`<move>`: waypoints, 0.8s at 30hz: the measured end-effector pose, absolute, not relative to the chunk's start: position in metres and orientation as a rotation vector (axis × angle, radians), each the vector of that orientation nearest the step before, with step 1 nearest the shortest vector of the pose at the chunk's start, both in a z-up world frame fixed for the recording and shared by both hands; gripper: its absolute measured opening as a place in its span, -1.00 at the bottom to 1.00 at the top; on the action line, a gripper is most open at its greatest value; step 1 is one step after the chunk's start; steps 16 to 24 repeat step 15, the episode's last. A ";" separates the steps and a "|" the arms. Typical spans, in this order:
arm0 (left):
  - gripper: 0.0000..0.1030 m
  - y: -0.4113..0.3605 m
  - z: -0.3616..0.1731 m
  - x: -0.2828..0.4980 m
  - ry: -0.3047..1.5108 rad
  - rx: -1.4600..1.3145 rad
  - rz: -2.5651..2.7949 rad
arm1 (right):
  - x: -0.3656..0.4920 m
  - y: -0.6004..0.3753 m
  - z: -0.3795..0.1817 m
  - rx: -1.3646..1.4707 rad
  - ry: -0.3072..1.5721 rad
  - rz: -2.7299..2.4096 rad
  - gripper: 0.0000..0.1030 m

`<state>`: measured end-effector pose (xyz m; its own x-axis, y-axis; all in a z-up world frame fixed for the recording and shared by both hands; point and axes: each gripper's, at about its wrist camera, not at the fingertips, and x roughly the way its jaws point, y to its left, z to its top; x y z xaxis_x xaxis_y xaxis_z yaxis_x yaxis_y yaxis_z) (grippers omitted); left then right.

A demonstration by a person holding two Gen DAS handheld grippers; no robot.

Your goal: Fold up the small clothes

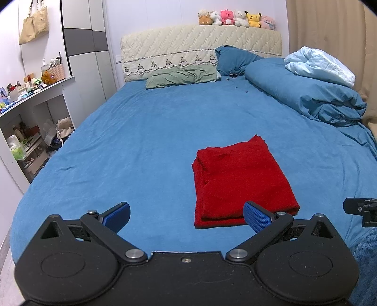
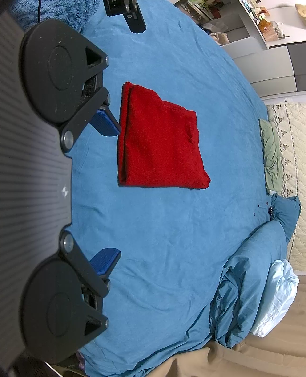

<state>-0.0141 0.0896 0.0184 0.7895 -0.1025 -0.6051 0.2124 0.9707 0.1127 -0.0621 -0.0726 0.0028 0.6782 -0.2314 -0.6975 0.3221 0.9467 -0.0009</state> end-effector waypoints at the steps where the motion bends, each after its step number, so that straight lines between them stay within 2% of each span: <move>1: 1.00 0.090 0.019 -0.014 0.637 0.177 -0.173 | -0.062 -0.073 0.003 0.126 0.765 -0.311 1.00; 24: 1.00 0.090 0.018 -0.012 0.610 0.159 -0.161 | -0.064 -0.073 0.005 0.131 0.762 -0.316 1.00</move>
